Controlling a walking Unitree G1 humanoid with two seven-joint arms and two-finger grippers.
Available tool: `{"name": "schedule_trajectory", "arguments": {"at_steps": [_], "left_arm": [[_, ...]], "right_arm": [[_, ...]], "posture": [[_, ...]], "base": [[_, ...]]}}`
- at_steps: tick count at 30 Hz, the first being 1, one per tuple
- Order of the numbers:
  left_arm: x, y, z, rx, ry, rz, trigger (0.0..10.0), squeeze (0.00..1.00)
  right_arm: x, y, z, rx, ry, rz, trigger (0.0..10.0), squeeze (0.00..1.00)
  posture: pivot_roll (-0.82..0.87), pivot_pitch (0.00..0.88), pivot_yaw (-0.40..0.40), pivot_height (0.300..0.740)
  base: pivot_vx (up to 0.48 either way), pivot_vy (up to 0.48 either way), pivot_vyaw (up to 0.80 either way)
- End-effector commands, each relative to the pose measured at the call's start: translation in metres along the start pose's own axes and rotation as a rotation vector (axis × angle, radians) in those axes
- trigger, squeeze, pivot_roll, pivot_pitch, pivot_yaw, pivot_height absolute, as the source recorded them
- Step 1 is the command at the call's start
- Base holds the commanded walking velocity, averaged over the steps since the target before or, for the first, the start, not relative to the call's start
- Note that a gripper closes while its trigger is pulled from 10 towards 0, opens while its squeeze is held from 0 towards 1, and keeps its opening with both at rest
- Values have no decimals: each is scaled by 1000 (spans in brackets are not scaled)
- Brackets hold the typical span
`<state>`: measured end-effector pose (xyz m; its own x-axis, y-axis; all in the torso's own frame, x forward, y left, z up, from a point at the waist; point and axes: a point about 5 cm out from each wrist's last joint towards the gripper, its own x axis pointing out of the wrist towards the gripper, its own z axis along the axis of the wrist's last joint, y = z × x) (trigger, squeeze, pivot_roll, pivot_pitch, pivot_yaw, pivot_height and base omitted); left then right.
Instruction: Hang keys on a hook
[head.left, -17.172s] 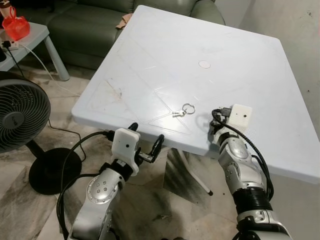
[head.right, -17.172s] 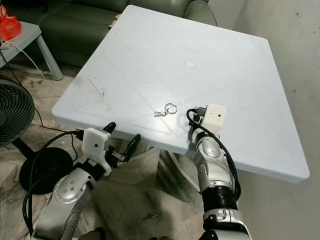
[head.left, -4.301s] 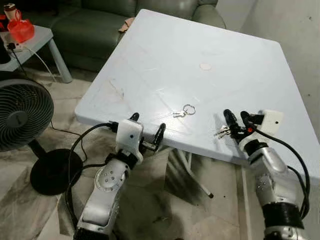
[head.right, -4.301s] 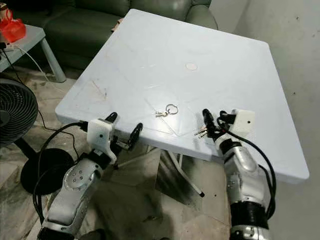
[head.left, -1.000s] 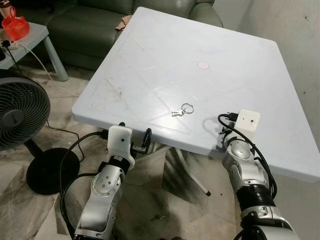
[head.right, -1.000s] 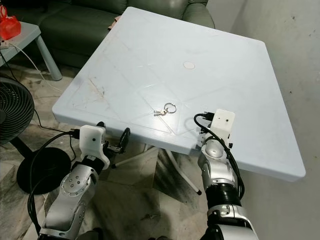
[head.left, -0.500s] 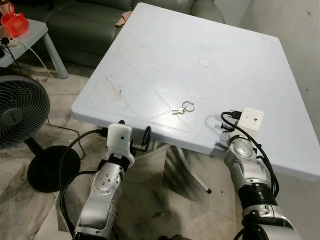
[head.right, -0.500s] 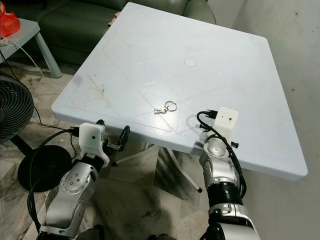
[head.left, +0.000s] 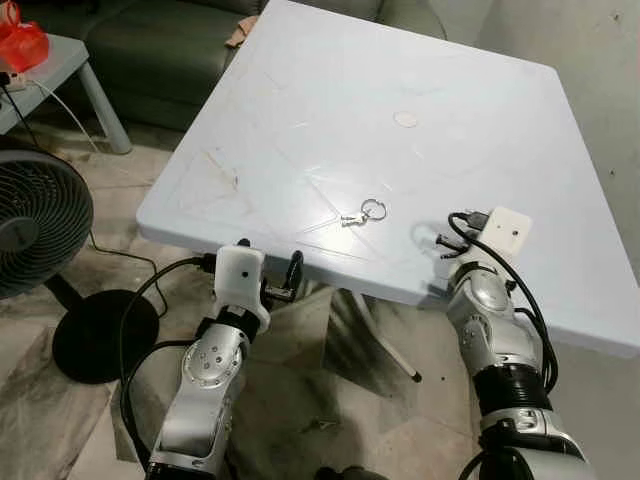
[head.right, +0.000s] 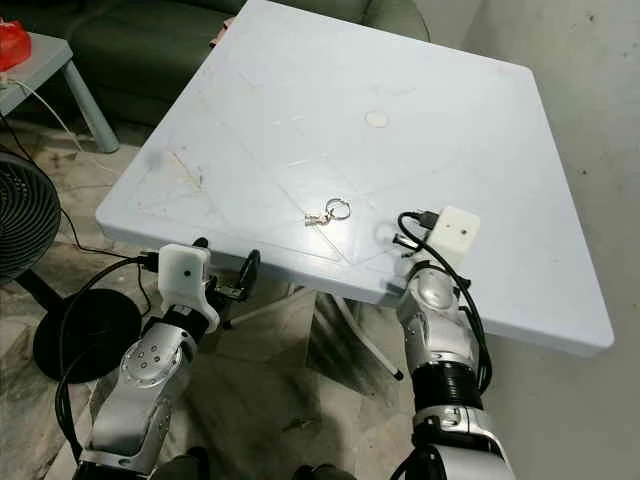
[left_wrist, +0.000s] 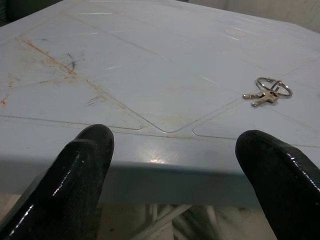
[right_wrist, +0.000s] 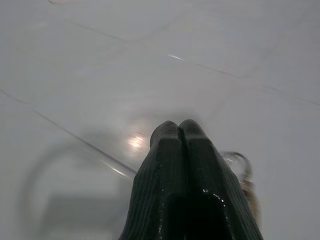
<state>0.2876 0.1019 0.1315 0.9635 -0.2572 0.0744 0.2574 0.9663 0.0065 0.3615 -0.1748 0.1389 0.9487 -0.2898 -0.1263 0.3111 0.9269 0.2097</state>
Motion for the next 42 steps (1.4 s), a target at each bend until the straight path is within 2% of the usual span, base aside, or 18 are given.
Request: {"name": "schedule_trajectory", "arguments": {"at_steps": [1,9,11,12,13,21,33,39,40,41,42], "left_arm": [[0,-3,-2,-3,9,-7,10000,0],[-1,-5,-3,-6,7,-12,10000,0],[-1,-7,-3,-6,6,-17,10000,0],[-1,-7,-3,-6,5,-18,10000,0],[-1,-8,-3,-7,5,-20,10000,0],[0,-10,-3,-8,1,-30,10000,0],[-2,-8,-3,-6,5,-24,10000,0],[-3,-7,-3,-6,6,-24,10000,0],[-3,-7,-3,-5,6,-24,10000,0],[-3,-8,-3,-7,7,-24,10000,0],[-3,-8,-3,-7,7,-24,10000,0]], "right_arm": [[0,-3,7,33,-31,0,0,0],[-2,-5,9,71,-44,2,0,0],[-1,-9,13,18,-76,-30,39,0],[0,-10,12,24,-67,-41,9020,1000],[0,-11,11,30,-54,-39,10000,1000],[1,-15,10,3,-43,-52,10000,1000],[-3,-22,-2,-86,-2,-70,10000,1000],[-4,-21,-3,-81,-4,-80,10000,1000],[-4,-21,-3,-77,-7,-89,10000,604],[-3,-21,-2,-69,-14,-99,10000,0],[-3,-21,-2,-68,-16,-101,10000,0]], "posture": [[82,217,-136,740],[85,193,-136,740],[85,181,-136,740],[85,181,-136,740],[85,175,-136,740],[85,168,-136,740],[88,184,-135,740],[88,189,-133,740],[88,189,-133,740],[89,191,-134,740],[89,191,-134,740]], "base": [[0,0,0],[0,0,0],[0,0,0],[0,0,0],[0,0,0],[0,0,0],[0,0,0],[0,0,0],[0,0,0],[0,0,0],[0,0,0]]}}
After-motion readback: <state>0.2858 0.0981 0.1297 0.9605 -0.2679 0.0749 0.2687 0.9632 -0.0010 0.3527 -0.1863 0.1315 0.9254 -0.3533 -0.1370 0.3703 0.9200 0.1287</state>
